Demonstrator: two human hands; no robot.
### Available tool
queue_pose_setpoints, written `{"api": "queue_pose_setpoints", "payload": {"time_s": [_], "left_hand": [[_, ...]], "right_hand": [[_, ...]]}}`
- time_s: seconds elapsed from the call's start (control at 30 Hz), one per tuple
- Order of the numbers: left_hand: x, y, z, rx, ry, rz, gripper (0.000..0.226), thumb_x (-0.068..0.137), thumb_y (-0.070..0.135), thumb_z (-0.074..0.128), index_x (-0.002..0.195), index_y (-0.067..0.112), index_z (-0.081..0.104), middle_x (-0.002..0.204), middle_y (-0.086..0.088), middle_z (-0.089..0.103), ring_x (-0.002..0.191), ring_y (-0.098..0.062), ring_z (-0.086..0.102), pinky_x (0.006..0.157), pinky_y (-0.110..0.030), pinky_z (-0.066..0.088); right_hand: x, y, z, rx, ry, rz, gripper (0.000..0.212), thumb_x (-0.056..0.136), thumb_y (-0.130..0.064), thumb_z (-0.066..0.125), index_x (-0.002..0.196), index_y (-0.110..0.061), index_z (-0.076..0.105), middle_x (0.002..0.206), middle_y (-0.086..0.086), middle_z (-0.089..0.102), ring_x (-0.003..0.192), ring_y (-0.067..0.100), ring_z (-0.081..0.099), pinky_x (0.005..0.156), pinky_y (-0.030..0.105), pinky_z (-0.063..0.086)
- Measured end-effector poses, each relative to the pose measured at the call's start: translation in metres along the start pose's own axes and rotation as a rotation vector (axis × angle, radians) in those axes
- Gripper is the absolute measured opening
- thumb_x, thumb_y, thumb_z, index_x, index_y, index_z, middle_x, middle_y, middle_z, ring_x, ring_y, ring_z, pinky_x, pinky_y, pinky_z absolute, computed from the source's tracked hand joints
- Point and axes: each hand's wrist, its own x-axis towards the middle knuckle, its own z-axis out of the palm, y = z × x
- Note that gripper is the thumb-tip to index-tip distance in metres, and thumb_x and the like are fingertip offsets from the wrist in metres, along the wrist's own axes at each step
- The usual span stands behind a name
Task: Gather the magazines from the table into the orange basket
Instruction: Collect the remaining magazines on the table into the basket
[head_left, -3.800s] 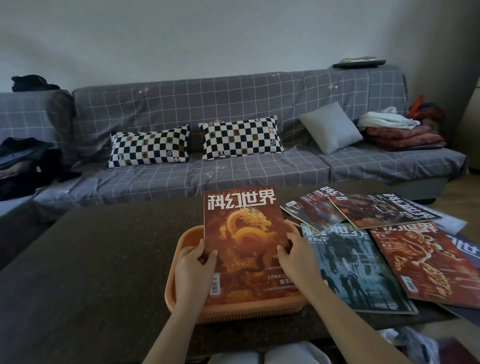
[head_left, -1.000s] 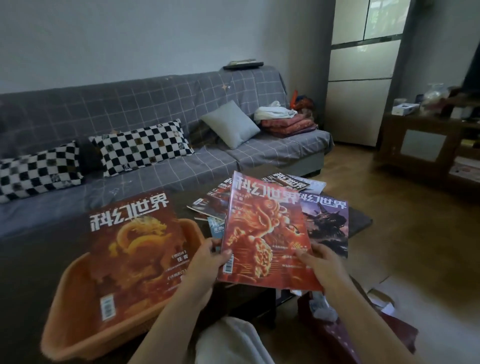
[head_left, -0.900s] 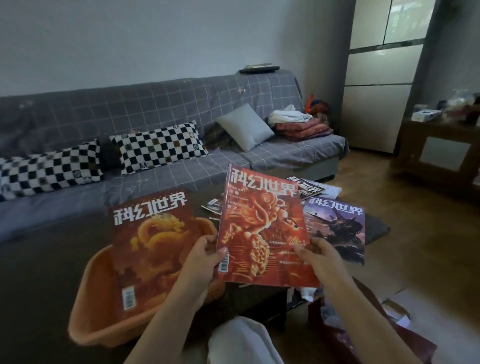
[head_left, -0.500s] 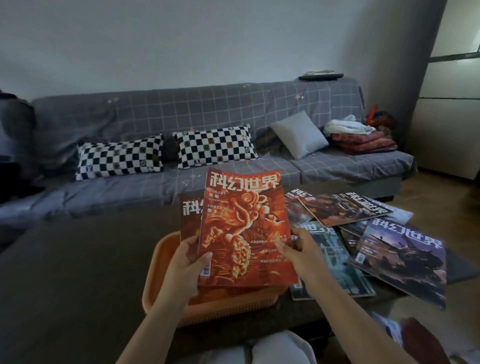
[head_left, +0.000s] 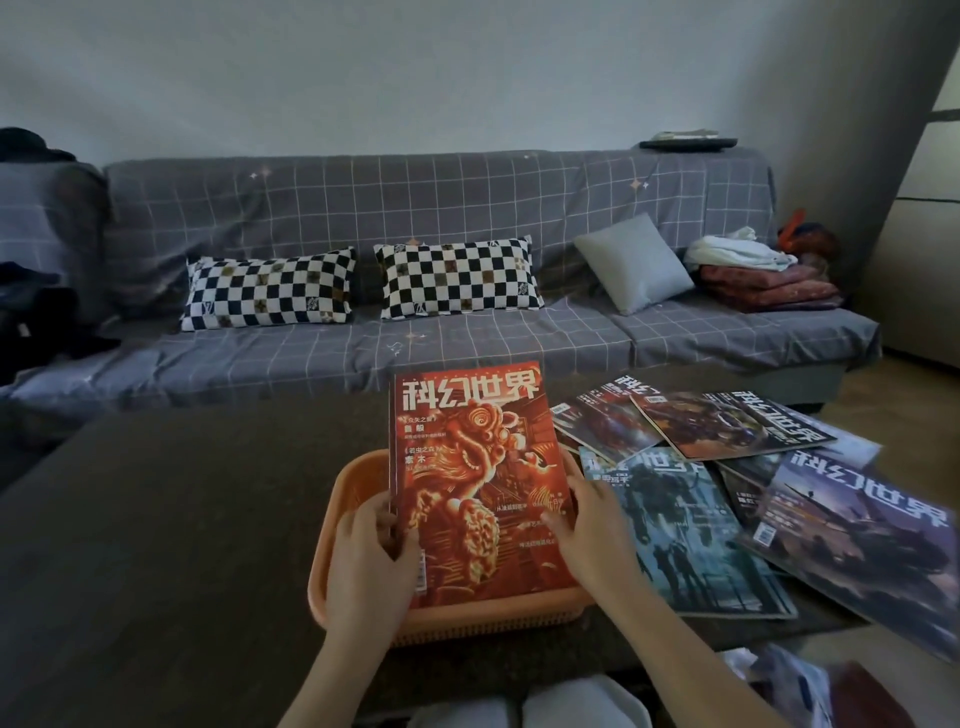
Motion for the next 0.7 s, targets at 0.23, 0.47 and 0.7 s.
{"api": "queue_pose_setpoints", "payload": {"time_s": [0.23,0.47,0.7], "left_hand": [[-0.0036,0.0005,-0.0011,0.029,0.047,-0.036,0.046,0.091,0.031,0.061,0.136,0.024,0.053,0.128,-0.001,0.056,0.102,-0.014,0.059,0.081,-0.029,0.053],[-0.0032,0.0021,-0.0017,-0.005,0.067,-0.089,0.043,0.091,0.033,0.061,0.133,0.025,0.056,0.121,0.000,0.063,0.094,-0.013,0.063,0.080,-0.032,0.055],[-0.0061,0.0047,0.0022,-0.042,0.043,-0.074,0.052,0.089,0.036,0.062,0.137,0.022,0.050,0.131,-0.002,0.055,0.112,-0.017,0.056,0.090,-0.037,0.052]], "right_hand": [[-0.0037,0.0046,0.0052,-0.056,-0.012,-0.017,0.041,0.090,-0.035,0.056,0.126,-0.017,0.049,0.114,0.000,0.055,0.096,0.012,0.054,0.080,0.020,0.040],[-0.0020,0.0005,0.0072,-0.066,0.005,-0.011,0.031,0.089,-0.037,0.055,0.114,-0.018,0.056,0.106,-0.004,0.062,0.092,0.011,0.057,0.080,0.026,0.049],[-0.0036,0.0029,0.0047,-0.018,-0.050,-0.041,0.032,0.091,-0.034,0.054,0.120,-0.020,0.053,0.112,-0.003,0.060,0.095,0.011,0.057,0.086,0.028,0.049]]}}
